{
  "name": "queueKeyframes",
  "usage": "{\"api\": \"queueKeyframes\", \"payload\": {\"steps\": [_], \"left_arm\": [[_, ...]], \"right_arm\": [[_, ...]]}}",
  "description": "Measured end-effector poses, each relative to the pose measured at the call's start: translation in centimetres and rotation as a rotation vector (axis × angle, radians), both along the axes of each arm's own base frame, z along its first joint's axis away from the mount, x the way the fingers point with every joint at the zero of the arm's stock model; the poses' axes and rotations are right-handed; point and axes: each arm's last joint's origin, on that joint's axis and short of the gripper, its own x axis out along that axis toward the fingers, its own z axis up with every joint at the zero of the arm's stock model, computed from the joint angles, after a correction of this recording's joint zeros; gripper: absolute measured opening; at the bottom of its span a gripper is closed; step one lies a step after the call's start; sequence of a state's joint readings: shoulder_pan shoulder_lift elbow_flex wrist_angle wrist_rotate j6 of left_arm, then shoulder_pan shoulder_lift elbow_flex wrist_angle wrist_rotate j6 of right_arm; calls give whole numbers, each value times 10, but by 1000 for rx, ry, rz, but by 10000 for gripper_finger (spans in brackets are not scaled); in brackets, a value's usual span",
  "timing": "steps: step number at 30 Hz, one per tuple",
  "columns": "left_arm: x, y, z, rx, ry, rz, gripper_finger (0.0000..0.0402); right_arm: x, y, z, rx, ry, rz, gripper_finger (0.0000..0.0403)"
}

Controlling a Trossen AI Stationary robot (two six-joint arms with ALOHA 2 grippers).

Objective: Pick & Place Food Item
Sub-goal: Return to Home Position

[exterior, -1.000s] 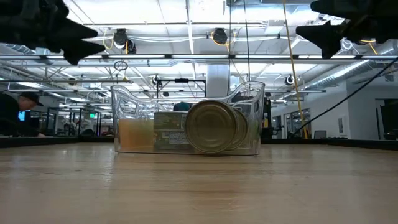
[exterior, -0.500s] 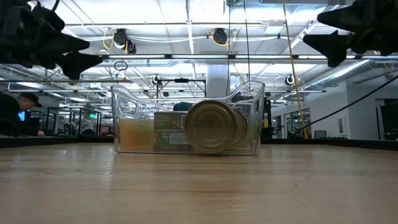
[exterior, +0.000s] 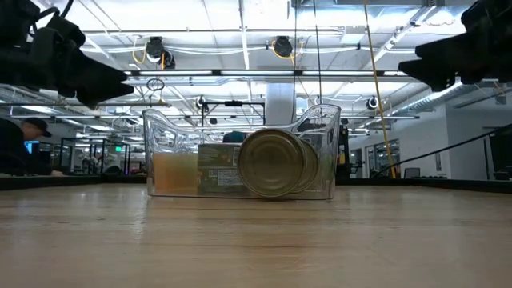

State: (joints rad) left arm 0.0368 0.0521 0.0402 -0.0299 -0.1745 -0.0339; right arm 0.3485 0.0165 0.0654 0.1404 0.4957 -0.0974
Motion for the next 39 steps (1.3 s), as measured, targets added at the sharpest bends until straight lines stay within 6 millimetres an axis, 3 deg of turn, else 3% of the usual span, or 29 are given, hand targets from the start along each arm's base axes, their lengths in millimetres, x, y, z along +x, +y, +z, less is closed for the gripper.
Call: {"api": "queueKeyframes", "payload": {"steps": [11,18,39], "left_arm": [[0,0,0,55,9,8,292],[0,0,1,55,-4,8,292],[0,0,2,56,-6,7,292]], "right_arm": [[1,1,-5,-42,49,23,281],[2,1,-5,70,40,34,281],[2,1,-5,56,42,33,281]]}}
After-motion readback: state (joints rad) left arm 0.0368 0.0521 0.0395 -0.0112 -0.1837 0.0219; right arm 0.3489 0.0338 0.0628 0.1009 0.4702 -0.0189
